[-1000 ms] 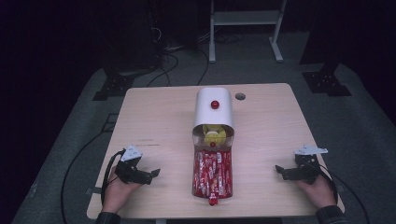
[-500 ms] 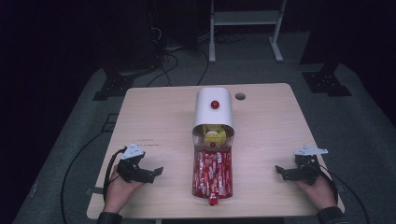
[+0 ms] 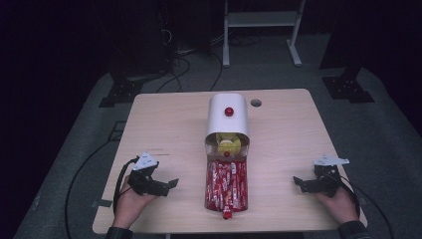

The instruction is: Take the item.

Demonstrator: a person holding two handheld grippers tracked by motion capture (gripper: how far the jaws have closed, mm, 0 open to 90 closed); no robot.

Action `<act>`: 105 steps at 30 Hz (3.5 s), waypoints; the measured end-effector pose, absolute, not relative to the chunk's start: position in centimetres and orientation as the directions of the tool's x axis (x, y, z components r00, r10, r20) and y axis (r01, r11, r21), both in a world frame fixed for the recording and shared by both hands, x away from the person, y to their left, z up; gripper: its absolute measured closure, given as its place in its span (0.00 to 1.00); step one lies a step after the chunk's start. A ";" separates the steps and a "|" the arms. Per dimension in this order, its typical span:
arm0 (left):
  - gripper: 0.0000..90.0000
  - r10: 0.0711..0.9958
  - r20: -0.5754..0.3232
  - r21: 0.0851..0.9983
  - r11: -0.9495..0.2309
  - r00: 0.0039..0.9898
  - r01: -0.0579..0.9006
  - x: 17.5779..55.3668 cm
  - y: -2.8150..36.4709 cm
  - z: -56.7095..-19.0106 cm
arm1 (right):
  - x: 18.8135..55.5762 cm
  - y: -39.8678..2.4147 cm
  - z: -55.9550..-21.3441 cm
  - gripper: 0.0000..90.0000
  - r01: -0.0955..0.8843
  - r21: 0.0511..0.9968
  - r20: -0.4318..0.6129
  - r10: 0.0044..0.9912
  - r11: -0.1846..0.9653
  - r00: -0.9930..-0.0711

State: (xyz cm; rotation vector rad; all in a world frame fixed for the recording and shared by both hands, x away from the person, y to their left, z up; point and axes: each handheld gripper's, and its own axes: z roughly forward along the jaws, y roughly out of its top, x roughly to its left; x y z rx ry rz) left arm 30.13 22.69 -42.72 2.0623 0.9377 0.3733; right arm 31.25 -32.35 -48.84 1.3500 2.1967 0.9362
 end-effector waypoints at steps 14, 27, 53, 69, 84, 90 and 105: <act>0.00 0.721 -0.069 0.786 -0.386 0.689 0.483 30.0 21.6 -42.0 | 31.3 -32.4 -48.8 0.02 0.626 0.715 0.012 0.889 0.312 -0.457; 0.00 0.710 -0.089 0.790 -0.377 0.699 0.483 29.9 20.5 -41.4 | 31.3 -32.3 -48.8 0.02 0.625 0.716 0.011 0.889 0.312 -0.457; 0.00 0.656 -0.105 0.805 -0.386 0.747 0.451 29.4 16.8 -40.2 | 31.3 -32.3 -48.8 0.01 0.624 0.716 0.011 0.889 0.312 -0.457; 0.00 0.625 -0.103 0.804 -0.406 0.774 0.435 29.0 14.1 -39.9 | 31.3 -32.3 -48.8 0.01 0.625 0.716 0.011 0.889 0.313 -0.458; 0.06 0.599 -0.095 0.798 -0.432 0.795 0.420 28.8 12.0 -40.2 | 31.3 -32.3 -48.8 0.01 0.625 0.715 0.012 0.889 0.313 -0.459; 0.11 0.588 -0.085 0.792 -0.450 0.804 0.413 28.7 11.4 -40.5 | 31.3 -32.3 -48.8 0.01 0.625 0.715 0.012 0.889 0.313 -0.459; 0.25 0.577 -0.074 0.798 -0.455 0.814 0.395 28.8 10.3 -40.9 | 31.3 -32.3 -48.8 0.02 0.625 0.715 0.012 0.889 0.313 -0.459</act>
